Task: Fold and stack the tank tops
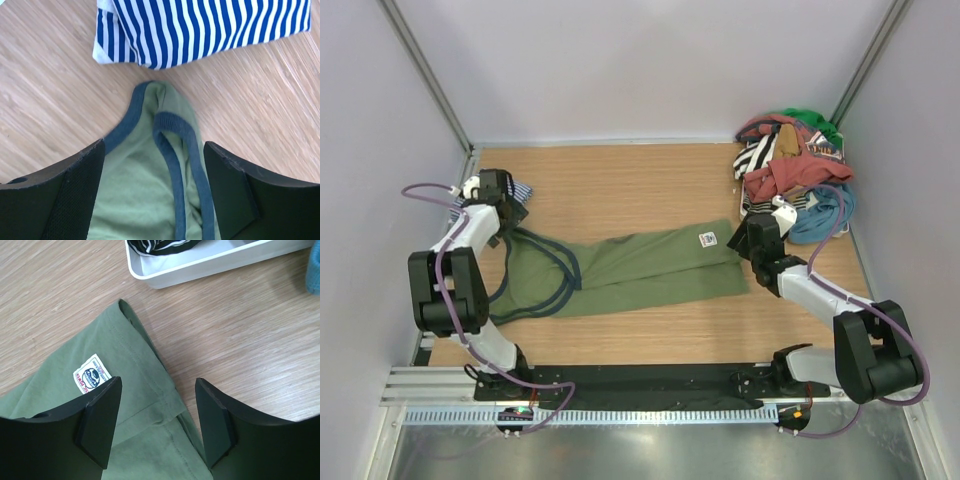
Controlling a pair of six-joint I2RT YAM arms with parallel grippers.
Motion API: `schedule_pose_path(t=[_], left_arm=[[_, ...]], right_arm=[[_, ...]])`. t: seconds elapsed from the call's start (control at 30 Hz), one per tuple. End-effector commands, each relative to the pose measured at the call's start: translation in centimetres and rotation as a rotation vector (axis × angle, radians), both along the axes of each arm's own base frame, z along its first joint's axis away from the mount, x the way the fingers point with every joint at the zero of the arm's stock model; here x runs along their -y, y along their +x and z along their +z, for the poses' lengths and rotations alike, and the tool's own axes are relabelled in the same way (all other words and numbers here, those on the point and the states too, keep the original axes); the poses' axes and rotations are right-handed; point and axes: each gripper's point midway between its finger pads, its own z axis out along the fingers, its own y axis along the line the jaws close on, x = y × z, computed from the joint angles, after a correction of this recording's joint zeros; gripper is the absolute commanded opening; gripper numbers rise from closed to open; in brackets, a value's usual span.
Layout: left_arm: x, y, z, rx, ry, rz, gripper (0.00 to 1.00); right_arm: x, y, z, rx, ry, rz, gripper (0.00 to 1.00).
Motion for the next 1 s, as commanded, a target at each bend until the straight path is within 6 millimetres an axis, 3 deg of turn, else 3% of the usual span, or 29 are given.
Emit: schedule_pose_path(t=[0.0, 0.1, 0.2, 0.23, 0.3, 0.33, 0.37, 0.53, 0.67, 0.97], left_arm=[[-1.1, 2.1, 0.2, 0.042, 0.003, 0.042, 0.78], [-1.0, 3.0, -1.5, 0.032, -0.025, 0.043, 0.69], [-1.0, 3.5, -2.5, 0.038, -0.069, 0.043, 0.48], [-1.2, 3.7, -2.6, 0.045, -0.074, 0.046, 0.35], [-1.4, 3.3, -2.7, 0.046, -0.073, 0.054, 0.17], [-1.7, 3.2, -2.4, 0.056, -0.071, 0.064, 0.0], [-1.9, 2.5, -2.9, 0.045, -0.067, 0.076, 0.0], [-3.2, 0.3, -1.0, 0.108, -0.05, 0.139, 0.0], [-2.9, -0.8, 0.2, 0.156, -0.058, 0.139, 0.0], [-3.2, -4.5, 2.6, 0.241, -0.014, 0.192, 0.0]], right_arm=[[-0.6, 1.0, 1.2, 0.063, 0.022, 0.009, 0.67], [-0.7, 1.0, 1.1, 0.063, 0.026, 0.014, 0.67], [-0.8, 1.1, 1.2, 0.066, 0.027, 0.018, 0.67], [-0.7, 1.1, 1.1, 0.063, 0.027, 0.014, 0.67], [-0.7, 1.0, 1.2, 0.063, 0.025, 0.015, 0.66], [-0.7, 1.0, 1.2, 0.063, 0.024, 0.014, 0.66], [-0.7, 1.0, 1.2, 0.064, 0.025, 0.013, 0.66], [-0.9, 1.1, 0.9, 0.055, 0.028, 0.021, 0.66], [-1.4, 1.5, 0.7, 0.051, 0.036, 0.043, 0.66], [-3.0, 3.1, -2.3, -0.059, 0.044, 0.094, 0.68]])
